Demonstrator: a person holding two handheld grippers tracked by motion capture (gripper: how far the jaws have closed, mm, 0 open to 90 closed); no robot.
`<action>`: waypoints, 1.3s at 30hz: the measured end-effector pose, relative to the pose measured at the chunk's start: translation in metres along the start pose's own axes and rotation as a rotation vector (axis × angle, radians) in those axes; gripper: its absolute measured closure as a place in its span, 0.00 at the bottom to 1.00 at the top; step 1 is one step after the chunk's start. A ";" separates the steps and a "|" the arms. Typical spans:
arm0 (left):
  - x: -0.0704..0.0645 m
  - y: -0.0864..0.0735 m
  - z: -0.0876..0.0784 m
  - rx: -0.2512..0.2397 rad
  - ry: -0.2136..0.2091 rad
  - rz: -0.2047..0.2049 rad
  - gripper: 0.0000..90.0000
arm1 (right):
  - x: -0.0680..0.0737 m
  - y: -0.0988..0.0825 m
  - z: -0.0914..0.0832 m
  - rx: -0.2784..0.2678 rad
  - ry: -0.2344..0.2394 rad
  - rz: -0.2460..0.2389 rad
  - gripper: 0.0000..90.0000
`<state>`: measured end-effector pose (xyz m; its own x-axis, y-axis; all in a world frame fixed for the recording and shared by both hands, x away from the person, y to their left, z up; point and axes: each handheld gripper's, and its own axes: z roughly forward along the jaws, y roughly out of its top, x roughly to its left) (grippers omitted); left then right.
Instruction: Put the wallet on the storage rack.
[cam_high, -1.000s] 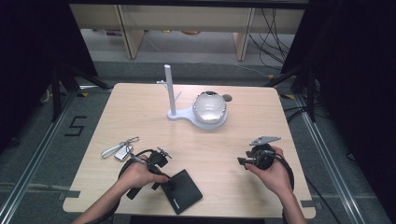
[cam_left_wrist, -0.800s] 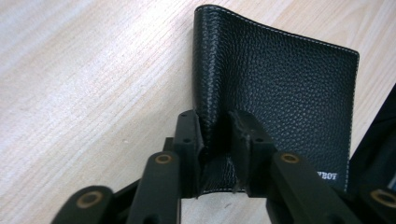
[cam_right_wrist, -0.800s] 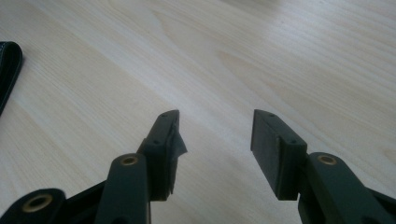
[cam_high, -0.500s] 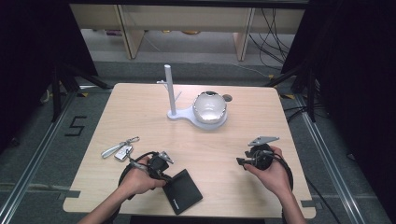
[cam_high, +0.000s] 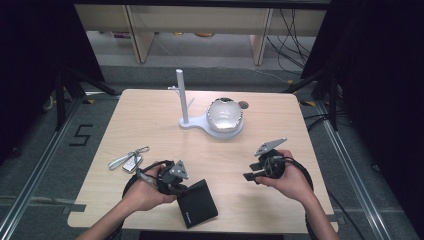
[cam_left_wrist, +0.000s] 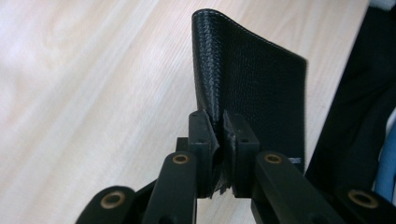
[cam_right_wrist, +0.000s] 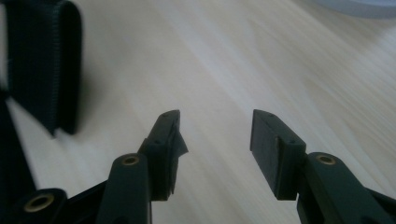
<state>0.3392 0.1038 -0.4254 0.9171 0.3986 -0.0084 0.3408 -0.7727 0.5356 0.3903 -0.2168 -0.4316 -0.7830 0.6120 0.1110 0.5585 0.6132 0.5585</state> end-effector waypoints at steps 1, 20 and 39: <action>-0.002 0.004 -0.004 0.011 0.004 0.041 0.91 | 0.002 0.005 -0.001 0.009 0.043 -0.045 0.59; -0.017 0.034 -0.010 0.031 0.009 0.201 0.91 | 0.060 0.068 0.011 0.152 0.317 -0.368 0.54; -0.028 0.044 -0.012 0.004 -0.025 0.266 0.91 | 0.073 0.076 0.023 0.312 0.376 -0.446 0.74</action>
<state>0.3258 0.0648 -0.3917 0.9793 0.1688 0.1115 0.0876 -0.8509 0.5180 0.3822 -0.1140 -0.4004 -0.9683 0.0843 0.2351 0.1673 0.9180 0.3596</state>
